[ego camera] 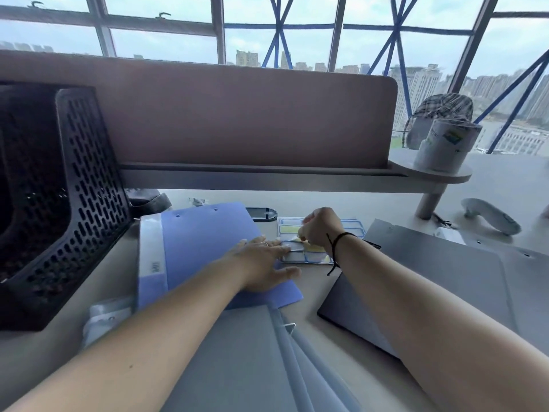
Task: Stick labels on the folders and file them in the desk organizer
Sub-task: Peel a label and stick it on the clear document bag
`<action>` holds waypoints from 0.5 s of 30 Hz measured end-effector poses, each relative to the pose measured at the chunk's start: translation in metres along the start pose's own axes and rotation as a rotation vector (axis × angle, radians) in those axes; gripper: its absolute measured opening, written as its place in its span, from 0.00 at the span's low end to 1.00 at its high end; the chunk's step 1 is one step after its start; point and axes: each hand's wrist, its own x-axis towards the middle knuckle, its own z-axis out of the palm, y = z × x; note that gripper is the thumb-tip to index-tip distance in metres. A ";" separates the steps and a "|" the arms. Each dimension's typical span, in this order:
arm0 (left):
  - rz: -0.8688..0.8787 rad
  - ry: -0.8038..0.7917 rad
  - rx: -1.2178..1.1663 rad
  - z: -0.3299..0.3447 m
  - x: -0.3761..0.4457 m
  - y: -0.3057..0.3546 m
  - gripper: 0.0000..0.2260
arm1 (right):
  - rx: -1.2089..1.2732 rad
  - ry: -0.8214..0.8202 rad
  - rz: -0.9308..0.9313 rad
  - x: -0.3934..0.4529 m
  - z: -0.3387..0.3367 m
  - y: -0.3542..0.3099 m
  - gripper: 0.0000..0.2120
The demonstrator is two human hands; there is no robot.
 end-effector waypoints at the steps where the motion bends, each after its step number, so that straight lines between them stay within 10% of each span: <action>1: -0.003 -0.004 -0.003 0.000 0.000 0.000 0.32 | 0.046 0.017 -0.001 -0.003 0.001 0.001 0.13; 15: -0.088 -0.128 -0.002 -0.002 -0.010 0.004 0.33 | 0.586 0.200 -0.268 -0.059 0.000 -0.004 0.12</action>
